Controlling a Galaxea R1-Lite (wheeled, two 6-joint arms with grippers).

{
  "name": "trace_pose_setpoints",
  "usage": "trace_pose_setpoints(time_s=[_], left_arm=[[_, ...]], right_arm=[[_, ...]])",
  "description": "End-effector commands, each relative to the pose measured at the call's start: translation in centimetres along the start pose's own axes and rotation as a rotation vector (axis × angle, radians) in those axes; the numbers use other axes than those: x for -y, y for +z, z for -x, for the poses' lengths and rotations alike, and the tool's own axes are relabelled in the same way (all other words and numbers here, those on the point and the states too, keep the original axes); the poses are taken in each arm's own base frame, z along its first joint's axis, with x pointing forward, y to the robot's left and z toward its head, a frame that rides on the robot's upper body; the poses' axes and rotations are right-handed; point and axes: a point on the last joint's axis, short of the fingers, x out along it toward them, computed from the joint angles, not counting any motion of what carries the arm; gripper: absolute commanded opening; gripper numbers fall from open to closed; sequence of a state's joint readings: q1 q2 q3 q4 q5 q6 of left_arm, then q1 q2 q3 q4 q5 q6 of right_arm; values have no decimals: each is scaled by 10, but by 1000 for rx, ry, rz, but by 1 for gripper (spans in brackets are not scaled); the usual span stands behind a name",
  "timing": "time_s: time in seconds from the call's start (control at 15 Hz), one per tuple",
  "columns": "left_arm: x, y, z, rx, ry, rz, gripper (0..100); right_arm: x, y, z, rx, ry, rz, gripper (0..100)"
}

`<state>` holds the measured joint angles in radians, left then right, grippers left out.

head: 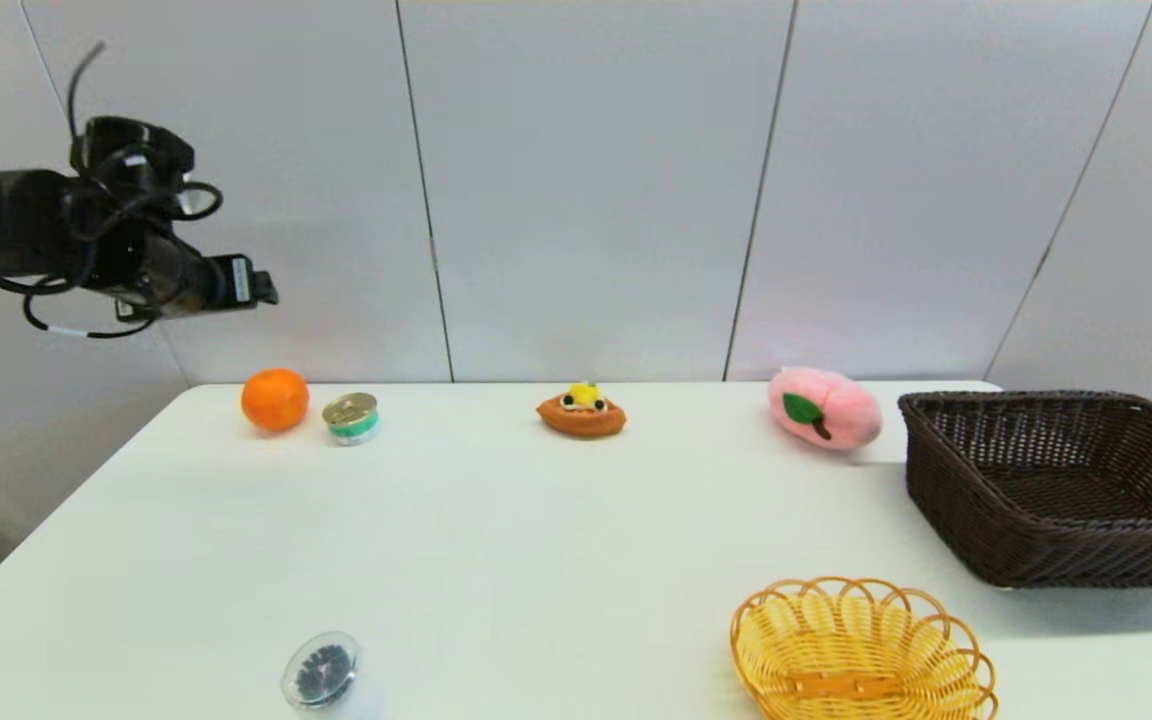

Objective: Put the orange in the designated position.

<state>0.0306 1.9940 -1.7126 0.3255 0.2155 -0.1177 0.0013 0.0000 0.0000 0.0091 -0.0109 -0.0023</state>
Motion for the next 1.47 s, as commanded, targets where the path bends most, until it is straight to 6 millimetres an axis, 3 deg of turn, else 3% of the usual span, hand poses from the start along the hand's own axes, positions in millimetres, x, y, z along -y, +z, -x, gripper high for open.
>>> trace_pose_setpoints(time_s=[0.07, 0.47, 0.67, 0.93, 1.2, 1.47], left_arm=[[-9, 8, 133, 85, -80, -16, 100], [-46, -41, 265, 276, -145, -7, 100], [-71, -97, 313, 354, -155, -74, 100], [-92, -172, 341, 422, -239, -207, 100], [-100, -210, 354, 477, -247, -189, 100], [-104, -245, 353, 489, -222, -178, 100]], right_arm=[[0, 0, 0, 0, 0, 1, 100], [0, 0, 0, 0, 0, 1, 100], [0, 0, 0, 0, 0, 1, 100], [0, 0, 0, 0, 0, 1, 100], [0, 0, 0, 0, 0, 1, 100], [0, 0, 0, 0, 0, 1, 100]])
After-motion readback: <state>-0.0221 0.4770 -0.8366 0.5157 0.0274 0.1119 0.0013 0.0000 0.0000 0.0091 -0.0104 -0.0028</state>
